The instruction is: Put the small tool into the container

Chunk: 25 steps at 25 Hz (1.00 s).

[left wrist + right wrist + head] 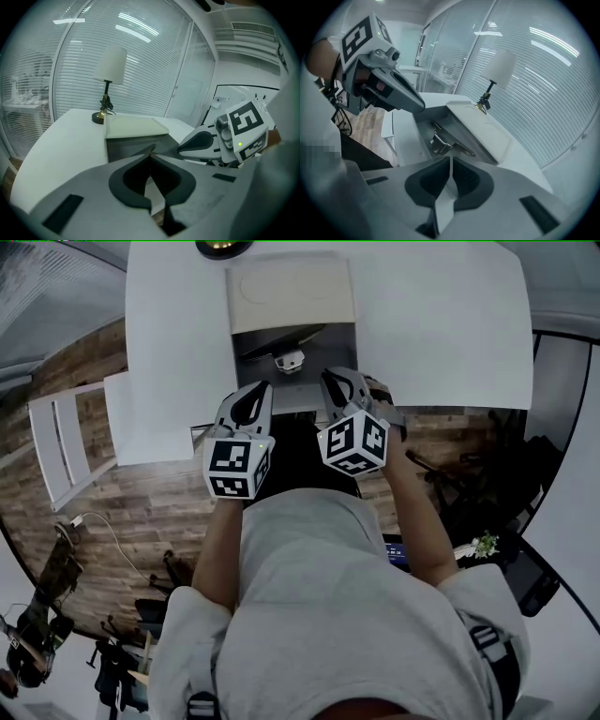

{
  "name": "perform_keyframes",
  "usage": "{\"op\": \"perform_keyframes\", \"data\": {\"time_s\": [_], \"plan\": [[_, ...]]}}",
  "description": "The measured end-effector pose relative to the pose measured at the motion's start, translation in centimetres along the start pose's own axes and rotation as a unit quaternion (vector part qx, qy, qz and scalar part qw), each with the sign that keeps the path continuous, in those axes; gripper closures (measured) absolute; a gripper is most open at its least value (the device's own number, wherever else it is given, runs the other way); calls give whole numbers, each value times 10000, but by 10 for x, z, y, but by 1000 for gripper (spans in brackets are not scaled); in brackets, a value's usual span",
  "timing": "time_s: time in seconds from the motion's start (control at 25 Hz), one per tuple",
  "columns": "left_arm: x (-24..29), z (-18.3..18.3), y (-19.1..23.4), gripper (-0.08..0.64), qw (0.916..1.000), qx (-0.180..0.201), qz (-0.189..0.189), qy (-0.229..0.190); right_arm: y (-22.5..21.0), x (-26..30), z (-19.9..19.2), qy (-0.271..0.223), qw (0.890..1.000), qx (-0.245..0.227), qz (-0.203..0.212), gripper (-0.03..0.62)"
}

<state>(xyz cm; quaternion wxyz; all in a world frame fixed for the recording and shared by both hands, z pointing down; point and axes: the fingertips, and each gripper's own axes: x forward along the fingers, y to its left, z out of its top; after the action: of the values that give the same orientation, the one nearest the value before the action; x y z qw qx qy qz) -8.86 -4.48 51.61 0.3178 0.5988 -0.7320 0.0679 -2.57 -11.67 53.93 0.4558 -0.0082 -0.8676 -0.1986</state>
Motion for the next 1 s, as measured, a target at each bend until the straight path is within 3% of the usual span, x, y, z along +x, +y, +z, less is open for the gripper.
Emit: {"op": "perform_keyframes", "data": {"time_s": [0.12,0.28,0.4,0.56,0.72,0.8,1.0], "plan": [[2,6,-1,537,9999,92,99,-49,-2,-8,-7,7,9986,520,30,558],[4,13,-9,537,9996,274,69,-45,-11,-26,-6,-409,9897,1371,-99,565],[2,18,-16,537,9994,357,20,-37,-18,-39,1,-842,9754,2033,-138,568],[0,30,-20,537,9989,453,-36,-102,-34,-52,8,-1185,9602,2477,-515,568],[-2,51,-17,537,9982,532,6,-283,-52,-67,27,-1749,9307,3146,-655,568],[-5,62,-18,537,9976,566,10,-407,-61,-75,34,-1952,9225,3235,-790,568],[-14,91,-23,537,9948,645,-54,-787,-77,-93,51,-2232,9171,3114,-1103,568]]}}
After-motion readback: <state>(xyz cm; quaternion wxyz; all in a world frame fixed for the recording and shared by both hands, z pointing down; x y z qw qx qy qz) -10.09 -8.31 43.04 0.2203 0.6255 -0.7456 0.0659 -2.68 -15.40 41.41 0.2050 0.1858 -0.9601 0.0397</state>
